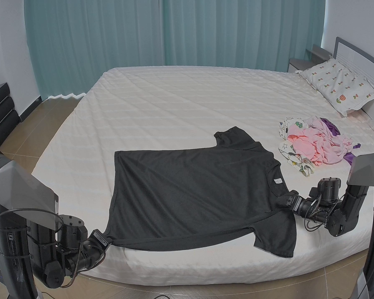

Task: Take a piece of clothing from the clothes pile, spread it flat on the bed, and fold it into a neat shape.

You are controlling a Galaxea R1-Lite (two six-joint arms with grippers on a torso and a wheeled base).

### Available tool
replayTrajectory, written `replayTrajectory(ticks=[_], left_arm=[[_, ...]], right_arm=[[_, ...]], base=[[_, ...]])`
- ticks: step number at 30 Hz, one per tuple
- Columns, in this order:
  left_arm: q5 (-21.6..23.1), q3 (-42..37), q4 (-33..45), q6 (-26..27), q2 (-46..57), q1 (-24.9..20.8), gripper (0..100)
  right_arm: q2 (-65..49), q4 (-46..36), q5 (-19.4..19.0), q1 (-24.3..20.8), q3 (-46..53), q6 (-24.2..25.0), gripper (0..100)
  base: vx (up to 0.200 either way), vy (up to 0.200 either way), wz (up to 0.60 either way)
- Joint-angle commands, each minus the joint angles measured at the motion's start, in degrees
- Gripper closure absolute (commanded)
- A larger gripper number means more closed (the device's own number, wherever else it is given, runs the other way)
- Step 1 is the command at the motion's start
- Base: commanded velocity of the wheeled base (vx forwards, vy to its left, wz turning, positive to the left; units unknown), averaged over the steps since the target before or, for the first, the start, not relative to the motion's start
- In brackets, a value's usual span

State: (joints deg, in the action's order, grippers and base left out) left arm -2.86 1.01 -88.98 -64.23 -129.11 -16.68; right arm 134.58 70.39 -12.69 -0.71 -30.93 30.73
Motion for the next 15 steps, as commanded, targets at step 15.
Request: replayTrajectory(ticks=[15], left_arm=[[0.0,-0.9,-0.6,0.1,-0.5,0.0,100]], right_arm=[[-6.2,0.3,-2.9,0.9,16.8,-2.3,0]], base=[[0.000,0.000,0.00]])
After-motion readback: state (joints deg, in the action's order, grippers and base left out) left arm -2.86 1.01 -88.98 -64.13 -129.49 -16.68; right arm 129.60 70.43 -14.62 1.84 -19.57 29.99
